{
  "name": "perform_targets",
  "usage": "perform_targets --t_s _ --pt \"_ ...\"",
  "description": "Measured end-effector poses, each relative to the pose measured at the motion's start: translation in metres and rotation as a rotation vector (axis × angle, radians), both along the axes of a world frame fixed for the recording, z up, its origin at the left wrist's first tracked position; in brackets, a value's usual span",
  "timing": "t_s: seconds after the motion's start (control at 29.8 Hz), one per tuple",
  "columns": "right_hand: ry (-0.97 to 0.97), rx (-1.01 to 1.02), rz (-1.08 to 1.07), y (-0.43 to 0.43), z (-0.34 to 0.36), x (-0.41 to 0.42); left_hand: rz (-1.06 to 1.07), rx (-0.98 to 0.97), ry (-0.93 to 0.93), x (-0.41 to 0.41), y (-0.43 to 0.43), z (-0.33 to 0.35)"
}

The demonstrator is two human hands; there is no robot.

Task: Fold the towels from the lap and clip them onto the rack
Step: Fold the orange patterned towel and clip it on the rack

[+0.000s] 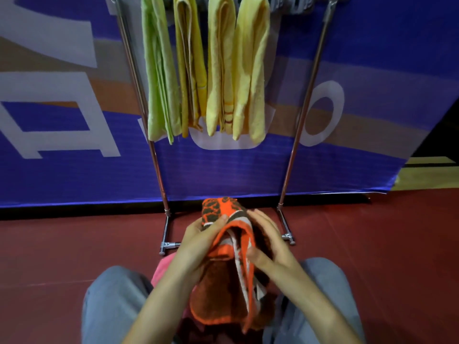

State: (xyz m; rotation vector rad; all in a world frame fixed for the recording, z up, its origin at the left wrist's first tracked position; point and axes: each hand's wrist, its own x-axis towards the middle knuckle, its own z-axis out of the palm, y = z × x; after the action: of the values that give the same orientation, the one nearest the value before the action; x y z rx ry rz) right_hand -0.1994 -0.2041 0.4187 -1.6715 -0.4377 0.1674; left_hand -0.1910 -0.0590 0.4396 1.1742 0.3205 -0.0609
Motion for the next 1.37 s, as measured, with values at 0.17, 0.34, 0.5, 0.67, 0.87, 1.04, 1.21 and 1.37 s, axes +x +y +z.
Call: perform_targets --t_s 0.17,0.34,0.5,0.67,0.87,1.04,1.21,1.37 --pt "-0.171 0.029 -0.198 0.012 -0.002 0.005 -0.025 0.060 -0.009 -0.001 -0.002 -0.002" --pt "-0.200 0.059 -0.314 0.018 -0.002 0.009 -0.057 0.176 -0.060 -0.008 0.000 -0.002" --pt "-0.171 0.113 -0.379 0.022 -0.002 0.016 -0.124 0.231 -0.228 -0.018 0.004 -0.004" --pt "-0.193 0.091 -0.390 0.018 0.000 0.019 -0.217 0.437 -0.328 -0.027 0.011 -0.003" --pt "-0.271 0.021 -0.378 0.014 0.007 0.021 -0.190 0.960 -0.506 -0.030 0.026 0.004" --pt "-0.257 -0.065 -0.279 0.005 0.017 0.025 -0.103 1.577 -0.442 -0.032 0.039 0.017" --pt "-0.169 -0.161 -0.188 -0.003 0.023 0.031 -0.174 1.320 -0.379 -0.029 0.049 0.017" --pt "0.015 -0.269 0.096 -0.014 0.014 0.031 -0.295 1.107 -0.320 -0.029 0.058 0.016"
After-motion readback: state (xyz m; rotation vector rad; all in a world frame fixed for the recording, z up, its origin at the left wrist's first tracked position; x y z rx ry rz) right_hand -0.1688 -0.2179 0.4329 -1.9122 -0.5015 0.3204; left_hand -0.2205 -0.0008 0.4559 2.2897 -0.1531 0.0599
